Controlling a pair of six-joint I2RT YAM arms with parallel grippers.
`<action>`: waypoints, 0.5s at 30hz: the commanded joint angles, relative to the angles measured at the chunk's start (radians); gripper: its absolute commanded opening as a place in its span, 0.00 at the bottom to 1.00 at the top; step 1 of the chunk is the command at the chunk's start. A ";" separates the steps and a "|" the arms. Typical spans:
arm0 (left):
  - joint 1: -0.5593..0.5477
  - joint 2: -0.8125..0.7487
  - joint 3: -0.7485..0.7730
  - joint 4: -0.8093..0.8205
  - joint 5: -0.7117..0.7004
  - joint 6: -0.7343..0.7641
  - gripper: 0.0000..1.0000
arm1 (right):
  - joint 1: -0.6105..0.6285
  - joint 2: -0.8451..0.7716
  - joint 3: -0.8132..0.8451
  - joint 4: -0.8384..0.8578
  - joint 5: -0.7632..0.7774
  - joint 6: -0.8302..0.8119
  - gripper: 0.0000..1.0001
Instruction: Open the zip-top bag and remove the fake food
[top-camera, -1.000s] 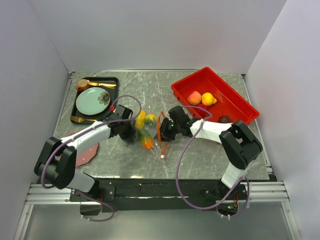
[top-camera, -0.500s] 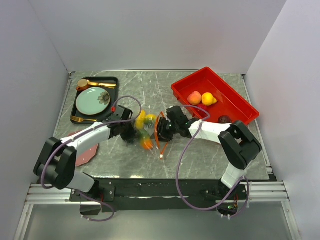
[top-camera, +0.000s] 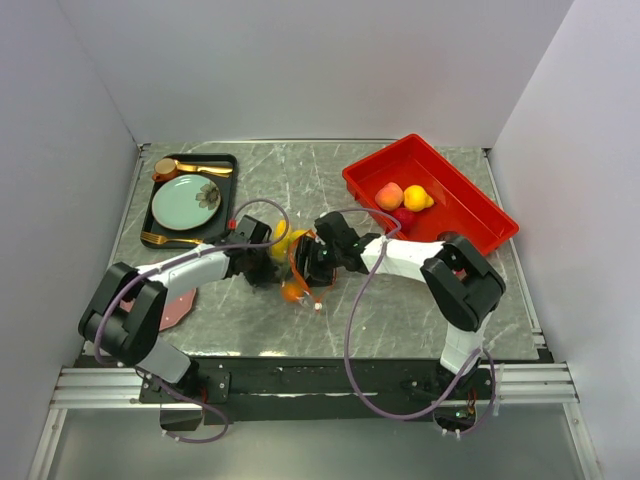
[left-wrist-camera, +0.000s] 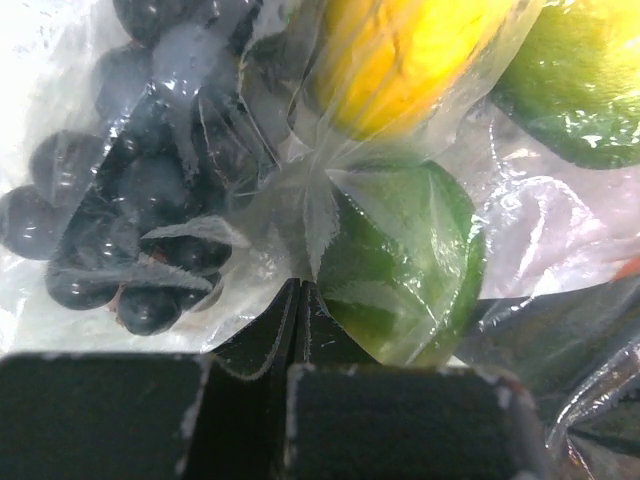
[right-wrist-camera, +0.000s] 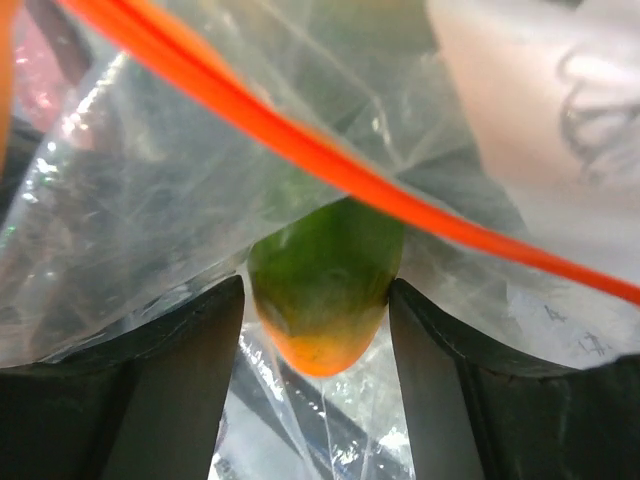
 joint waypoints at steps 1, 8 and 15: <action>-0.047 0.021 0.007 0.045 0.034 -0.025 0.01 | 0.029 0.032 0.072 -0.033 0.031 -0.022 0.67; -0.054 0.038 0.024 -0.016 -0.028 -0.039 0.01 | 0.031 0.001 0.061 -0.084 0.110 -0.010 0.39; -0.031 0.073 0.044 -0.093 -0.079 -0.056 0.01 | 0.013 -0.151 -0.019 -0.162 0.209 -0.022 0.30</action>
